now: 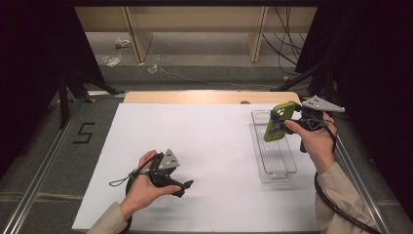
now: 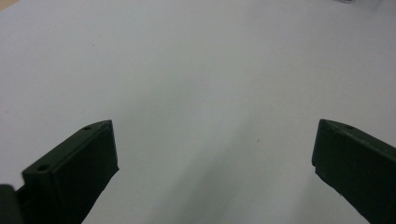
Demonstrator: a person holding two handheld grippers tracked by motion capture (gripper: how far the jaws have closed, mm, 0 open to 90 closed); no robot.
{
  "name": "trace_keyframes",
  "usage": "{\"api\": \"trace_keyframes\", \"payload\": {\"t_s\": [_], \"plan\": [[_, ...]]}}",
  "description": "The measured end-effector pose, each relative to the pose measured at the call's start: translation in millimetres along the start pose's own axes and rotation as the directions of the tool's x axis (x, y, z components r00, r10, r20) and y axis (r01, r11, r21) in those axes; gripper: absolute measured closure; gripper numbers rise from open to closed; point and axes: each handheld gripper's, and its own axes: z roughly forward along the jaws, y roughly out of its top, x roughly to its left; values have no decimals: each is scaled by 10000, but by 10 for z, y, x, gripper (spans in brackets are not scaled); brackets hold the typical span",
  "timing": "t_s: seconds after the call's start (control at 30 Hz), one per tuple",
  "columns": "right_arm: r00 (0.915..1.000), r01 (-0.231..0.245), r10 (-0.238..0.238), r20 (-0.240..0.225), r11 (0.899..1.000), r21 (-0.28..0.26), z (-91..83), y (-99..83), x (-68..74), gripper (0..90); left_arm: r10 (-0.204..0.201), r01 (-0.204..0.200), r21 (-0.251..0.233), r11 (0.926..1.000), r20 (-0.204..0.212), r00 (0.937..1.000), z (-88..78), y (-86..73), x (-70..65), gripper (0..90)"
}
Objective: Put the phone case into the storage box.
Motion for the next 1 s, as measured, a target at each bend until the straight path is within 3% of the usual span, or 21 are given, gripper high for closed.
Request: {"api": "trace_keyframes", "payload": {"t_s": [1.0], "plan": [[9997,57,-63,244,9998,215,232,-2,-19,174,-27,27,-41,10000,39,10000,-7,-1,-7,0]]}}
